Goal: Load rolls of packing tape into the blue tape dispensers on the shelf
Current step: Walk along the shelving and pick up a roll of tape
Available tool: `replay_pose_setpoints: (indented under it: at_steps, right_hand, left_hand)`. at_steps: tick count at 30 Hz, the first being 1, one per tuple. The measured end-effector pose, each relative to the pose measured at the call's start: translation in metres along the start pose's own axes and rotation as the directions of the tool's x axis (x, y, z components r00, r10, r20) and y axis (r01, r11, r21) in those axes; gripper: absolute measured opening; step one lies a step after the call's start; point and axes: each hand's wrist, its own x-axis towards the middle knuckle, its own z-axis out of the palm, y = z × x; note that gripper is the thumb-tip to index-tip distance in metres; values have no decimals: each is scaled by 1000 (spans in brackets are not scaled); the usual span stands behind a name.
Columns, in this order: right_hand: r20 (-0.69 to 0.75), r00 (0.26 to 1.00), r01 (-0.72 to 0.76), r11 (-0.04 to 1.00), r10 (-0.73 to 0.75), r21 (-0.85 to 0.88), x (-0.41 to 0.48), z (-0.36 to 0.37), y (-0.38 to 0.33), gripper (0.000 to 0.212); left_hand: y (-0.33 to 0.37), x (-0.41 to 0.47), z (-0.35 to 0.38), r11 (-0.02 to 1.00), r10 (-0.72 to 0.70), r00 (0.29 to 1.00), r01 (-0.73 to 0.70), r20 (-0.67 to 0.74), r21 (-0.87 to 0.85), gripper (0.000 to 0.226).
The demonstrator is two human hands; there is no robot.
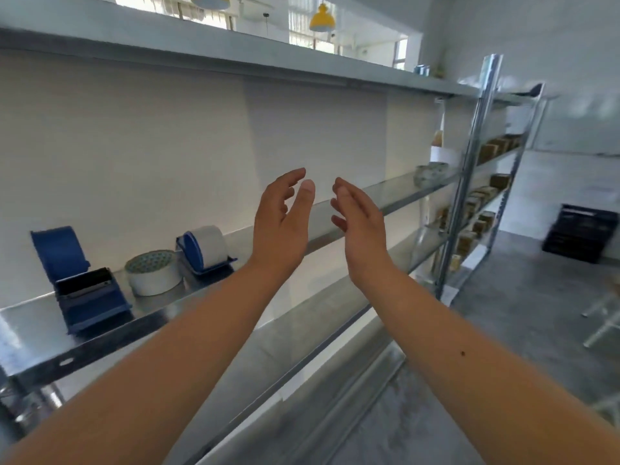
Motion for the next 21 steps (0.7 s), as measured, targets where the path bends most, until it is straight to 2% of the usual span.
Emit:
replay_pose_setpoints:
  at_steps: [10, 18, 21]
  right_hand:
    - [-256, 966, 11, 993, -41, -117, -12, -112, -14, 33]
    - [-409, 909, 7, 985, -78, -172, -13, -192, -23, 40]
    - [-454, 885, 21, 984, -100, -176, -8, -224, -27, 27]
  left_hand:
    - [12, -26, 106, 977, -23, 968, 75, 250, -200, 30]
    - [24, -48, 189, 951, 16, 912, 112, 410, -287, 33]
    - [29, -52, 223, 941, 45, 891, 114, 452, -319, 34]
